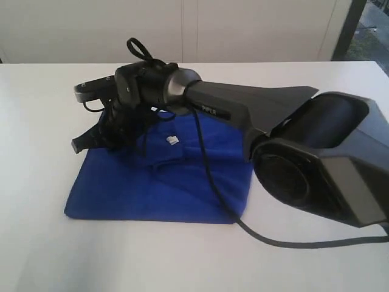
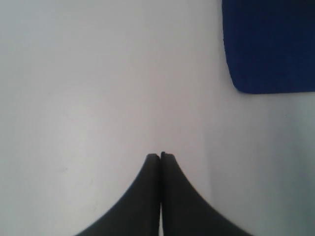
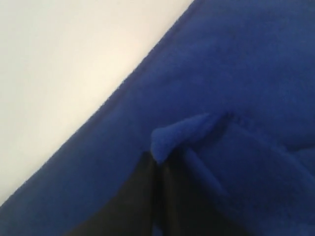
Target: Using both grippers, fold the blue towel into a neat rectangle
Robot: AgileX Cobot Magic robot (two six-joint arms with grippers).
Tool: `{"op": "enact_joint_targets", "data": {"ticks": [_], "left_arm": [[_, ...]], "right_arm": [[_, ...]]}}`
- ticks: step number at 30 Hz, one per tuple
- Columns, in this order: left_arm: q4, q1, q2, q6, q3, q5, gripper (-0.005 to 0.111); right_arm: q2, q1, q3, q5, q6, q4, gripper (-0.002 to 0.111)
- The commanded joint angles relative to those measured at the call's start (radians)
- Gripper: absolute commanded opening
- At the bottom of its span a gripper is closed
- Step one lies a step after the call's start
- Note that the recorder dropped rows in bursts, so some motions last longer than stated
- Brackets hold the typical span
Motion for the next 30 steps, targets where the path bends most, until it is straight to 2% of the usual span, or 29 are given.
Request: {"op": "enact_joint_targets", "data": {"ticks": [1,5,9,23,25,30], "left_arm": [[-0.001,0.005,-0.007,-0.001,0.006,0.005,0.000],[-0.001,0.005,-0.007,-0.001,0.006,0.005,0.000],[-0.001,0.005,-0.007,-0.001,0.006,0.005,0.000],[-0.001,0.005,-0.007,-0.001,0.006,0.005,0.000],[-0.001,0.005,-0.007,-0.001,0.006,0.005,0.000],[-0.001,0.005,-0.007,-0.001,0.006,0.005,0.000]], "right_arm": [[-0.106,-0.020,-0.048,0.099,0.073,-0.134,0.000],[-0.205,-0.013,-0.087,0.162,0.077,-0.171,0.000],[-0.230,0.012,-0.112,0.139,0.067,-0.173,0.000],[0.053,0.043,-0.112,0.008,0.071,-0.127,0.000],[0.053,0.043,-0.112,-0.008,0.071,-0.122,0.005],[0.030,0.043,-0.147,0.021,0.067,-0.066,0.038]]}}
